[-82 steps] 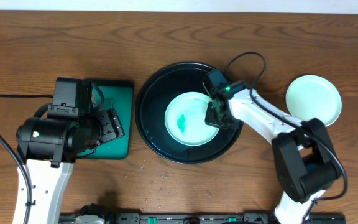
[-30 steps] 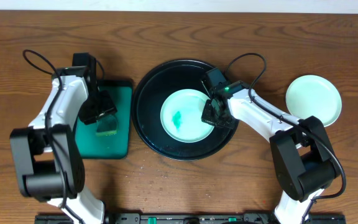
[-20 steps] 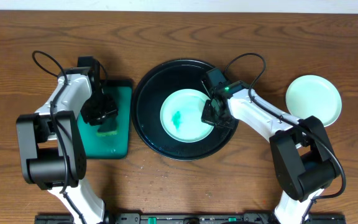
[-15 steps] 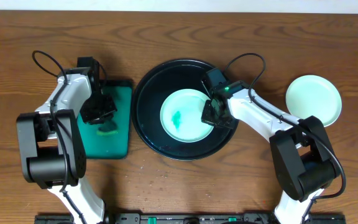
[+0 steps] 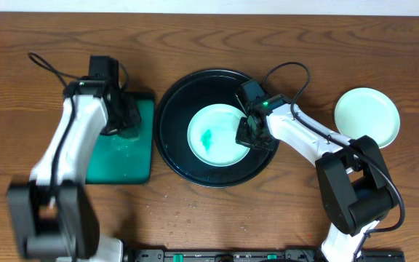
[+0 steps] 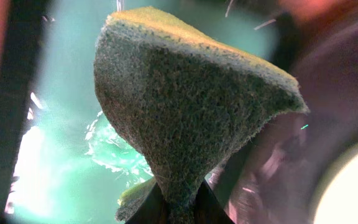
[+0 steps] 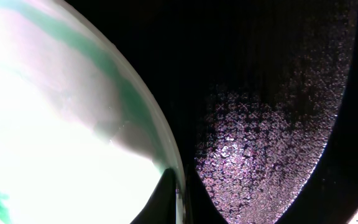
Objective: Clean dirty plates on tray and stack at the side
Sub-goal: 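Grasp the sponge in the green basin with the left gripper and lift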
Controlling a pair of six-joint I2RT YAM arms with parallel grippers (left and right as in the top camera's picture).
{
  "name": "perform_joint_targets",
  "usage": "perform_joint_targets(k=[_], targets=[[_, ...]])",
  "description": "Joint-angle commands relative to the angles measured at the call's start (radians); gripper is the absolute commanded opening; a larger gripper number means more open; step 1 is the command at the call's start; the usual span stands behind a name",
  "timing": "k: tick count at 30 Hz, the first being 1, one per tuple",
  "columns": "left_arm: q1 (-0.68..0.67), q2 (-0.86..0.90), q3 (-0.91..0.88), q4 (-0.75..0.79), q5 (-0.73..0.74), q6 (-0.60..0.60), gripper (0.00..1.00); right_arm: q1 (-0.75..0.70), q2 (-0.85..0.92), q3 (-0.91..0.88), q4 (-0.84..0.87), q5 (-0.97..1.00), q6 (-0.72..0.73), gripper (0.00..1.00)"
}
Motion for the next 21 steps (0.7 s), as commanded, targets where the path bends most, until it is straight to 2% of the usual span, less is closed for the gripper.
perform_joint_targets(k=[1,5,8,15,21], targets=[[-0.053,-0.150,0.010,-0.005,-0.156,0.017,0.07,0.010,0.061,-0.015,-0.003,-0.090,-0.033,0.02],[-0.116,-0.301,0.010,-0.002,-0.314,0.017,0.07,0.010,0.061,-0.015,-0.005,-0.090,-0.042,0.01],[-0.146,-0.393,0.010,0.018,-0.381,0.027,0.07,0.010,0.061,-0.015,-0.003,-0.090,-0.042,0.02],[-0.156,-0.522,0.010,0.057,-0.383,0.078,0.07,0.010,0.061,-0.015,-0.003,-0.089,-0.059,0.02],[-0.156,-0.532,0.010,0.057,-0.383,0.097,0.07,0.010,0.061,-0.015,-0.003,-0.090,-0.059,0.02]])
